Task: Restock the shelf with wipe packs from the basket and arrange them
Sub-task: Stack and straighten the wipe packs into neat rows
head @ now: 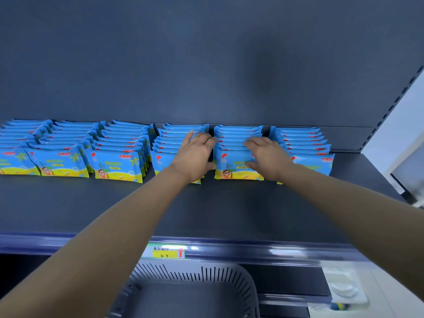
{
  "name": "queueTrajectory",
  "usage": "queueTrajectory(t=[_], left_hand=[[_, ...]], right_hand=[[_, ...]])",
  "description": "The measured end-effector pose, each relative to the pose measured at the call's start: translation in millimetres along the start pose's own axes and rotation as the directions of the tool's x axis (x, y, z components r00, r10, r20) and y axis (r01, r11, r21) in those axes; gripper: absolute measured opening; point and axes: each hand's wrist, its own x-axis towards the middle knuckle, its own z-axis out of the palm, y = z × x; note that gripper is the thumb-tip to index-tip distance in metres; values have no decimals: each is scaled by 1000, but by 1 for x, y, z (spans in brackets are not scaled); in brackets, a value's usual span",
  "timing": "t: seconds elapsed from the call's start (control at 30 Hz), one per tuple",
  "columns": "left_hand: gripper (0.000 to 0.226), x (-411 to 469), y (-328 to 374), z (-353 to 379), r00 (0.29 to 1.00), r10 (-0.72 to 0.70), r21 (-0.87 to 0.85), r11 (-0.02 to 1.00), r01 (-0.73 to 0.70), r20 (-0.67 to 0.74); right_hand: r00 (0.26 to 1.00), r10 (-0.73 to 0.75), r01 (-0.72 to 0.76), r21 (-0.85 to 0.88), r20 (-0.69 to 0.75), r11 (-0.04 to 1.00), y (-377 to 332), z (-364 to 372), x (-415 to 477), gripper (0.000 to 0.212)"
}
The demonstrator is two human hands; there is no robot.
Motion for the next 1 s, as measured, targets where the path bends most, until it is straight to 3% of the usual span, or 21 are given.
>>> queueTrajectory(t=[0.17,0.27,0.67,0.77,0.9,1.0], left_hand=[[78,16,16,0,990,-109,95,990,101,87],[78,24,25,2,983,-147,168,978,127,114],[56,38,34,13,983,-166,233,962,143,81],[66,36,34,12,982,-175,224,962,156,69],[98,34,41,13,993,-103,228,970,86,64],[93,37,48,17,993,12,201,979,-37,122]], right_hand=[[990,79,-84,-31,-118,996,24,-8,-15,57],[984,155,-163,-83,-90,983,42,-11,-26,53],[992,82,-95,-141,-101,985,45,3,-17,36],[989,88,-102,-119,-121,988,49,6,-15,40],[982,101,-118,-96,-162,988,58,4,-17,47],[970,122,-119,27,-210,993,73,3,-26,54]])
